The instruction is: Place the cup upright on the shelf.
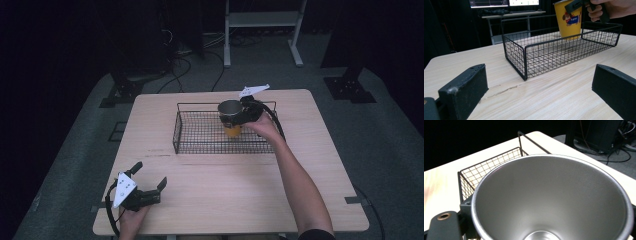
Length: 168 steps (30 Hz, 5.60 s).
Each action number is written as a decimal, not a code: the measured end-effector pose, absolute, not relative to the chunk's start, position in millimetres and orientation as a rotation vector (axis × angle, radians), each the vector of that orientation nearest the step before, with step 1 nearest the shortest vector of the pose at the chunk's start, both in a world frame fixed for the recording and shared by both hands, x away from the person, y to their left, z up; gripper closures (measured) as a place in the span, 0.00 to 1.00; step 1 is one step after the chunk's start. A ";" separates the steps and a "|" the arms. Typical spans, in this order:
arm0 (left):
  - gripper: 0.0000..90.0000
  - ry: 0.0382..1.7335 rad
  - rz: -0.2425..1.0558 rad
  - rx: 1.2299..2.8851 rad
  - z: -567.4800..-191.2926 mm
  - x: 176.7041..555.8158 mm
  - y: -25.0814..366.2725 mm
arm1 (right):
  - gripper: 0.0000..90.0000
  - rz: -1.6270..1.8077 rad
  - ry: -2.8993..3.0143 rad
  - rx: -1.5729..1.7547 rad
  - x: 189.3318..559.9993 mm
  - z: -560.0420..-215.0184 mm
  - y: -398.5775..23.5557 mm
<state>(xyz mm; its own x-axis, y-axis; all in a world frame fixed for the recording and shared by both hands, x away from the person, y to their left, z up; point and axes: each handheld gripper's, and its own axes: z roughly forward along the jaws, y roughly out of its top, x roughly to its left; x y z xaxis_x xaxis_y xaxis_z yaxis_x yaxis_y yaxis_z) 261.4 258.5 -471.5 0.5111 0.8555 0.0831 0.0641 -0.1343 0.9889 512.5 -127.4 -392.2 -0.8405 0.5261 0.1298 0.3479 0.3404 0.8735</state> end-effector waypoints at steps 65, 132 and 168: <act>0.00 0.816 0.834 1.569 -471.5 261.5 258.4 | 0.03 1.317 2.530 0.715 511.4 -414.2 -115.1; 0.00 0.813 0.842 1.574 -471.6 260.8 257.1 | 0.00 1.563 2.375 0.728 470.6 -366.6 -167.4; 0.00 0.813 0.849 1.581 -471.7 260.9 256.1 | 0.00 1.591 2.382 0.758 428.9 -385.1 -207.8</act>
